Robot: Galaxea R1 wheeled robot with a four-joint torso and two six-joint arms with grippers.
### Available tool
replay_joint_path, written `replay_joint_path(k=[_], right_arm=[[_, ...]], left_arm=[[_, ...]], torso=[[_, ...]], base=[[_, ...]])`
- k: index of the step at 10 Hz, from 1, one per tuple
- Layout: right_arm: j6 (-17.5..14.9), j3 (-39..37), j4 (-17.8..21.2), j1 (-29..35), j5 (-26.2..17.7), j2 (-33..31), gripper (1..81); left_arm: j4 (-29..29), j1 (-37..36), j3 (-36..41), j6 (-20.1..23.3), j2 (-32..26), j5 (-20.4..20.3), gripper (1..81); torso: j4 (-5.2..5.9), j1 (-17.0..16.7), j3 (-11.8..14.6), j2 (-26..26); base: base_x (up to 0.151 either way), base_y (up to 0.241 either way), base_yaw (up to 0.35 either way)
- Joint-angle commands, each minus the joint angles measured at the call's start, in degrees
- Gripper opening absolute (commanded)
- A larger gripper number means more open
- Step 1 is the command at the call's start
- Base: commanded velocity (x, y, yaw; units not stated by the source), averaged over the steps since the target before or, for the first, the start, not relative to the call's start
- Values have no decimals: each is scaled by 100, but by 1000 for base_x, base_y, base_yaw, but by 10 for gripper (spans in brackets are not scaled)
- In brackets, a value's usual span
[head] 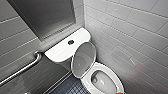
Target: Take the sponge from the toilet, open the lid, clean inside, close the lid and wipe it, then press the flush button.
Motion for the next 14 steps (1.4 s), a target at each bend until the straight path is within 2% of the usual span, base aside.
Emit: replay_joint_path(k=[1, 3, 4, 6, 8, 9, 10, 12, 14], right_arm=[[-4, 232, -84, -97, 144, -619, 10], [-13, 714, -162, -150, 257, -1005, 10], [-13, 1164, -242, -89, 478, -1234, 10], [-13, 1873, -434, 324, 548, -1532, 10], [-13, 2070, -497, 763, 469, -1482, 10], [-13, 1973, -471, 1027, 372, -1296, 10], [-4, 1718, -418, 1361, -32, -953, 10], [57, 902, -365, 1923, -533, 47, 10], [66, 136, -347, 2327, -683, 822, 10]], left_arm=[[83, 202, 14, 30, -16, 138, 811], [75, 202, 14, 65, -16, 138, 811], [74, 202, 14, 82, -16, 138, 811], [74, 202, 14, 91, -16, 138, 811], [74, 202, 14, 91, -16, 138, 811], [74, 202, 14, 91, -7, 138, 811], [74, 202, 14, 91, -7, 138, 811], [74, 202, 5, 91, -6, 147, 811], [74, 202, 5, 91, 2, 147, 811]], torso=[[0, 0, 0, 0], [0, 0, 0, 0], [0, 0, 0, 0], [0, 0, 0, 0], [0, 0, 0, 0], [0, 0, 0, 0], [0, 0, 0, 0], [0, 0, 0, 0], [0, 0, 0, 0]], base=[[0, 0, 0], [0, 0, 0], [0, 0, 0], [0, 0, 0], [0, 0, 0], [0, 0, 0], [0, 0, 0], [0, 0, 0], [0, 0, 0]])
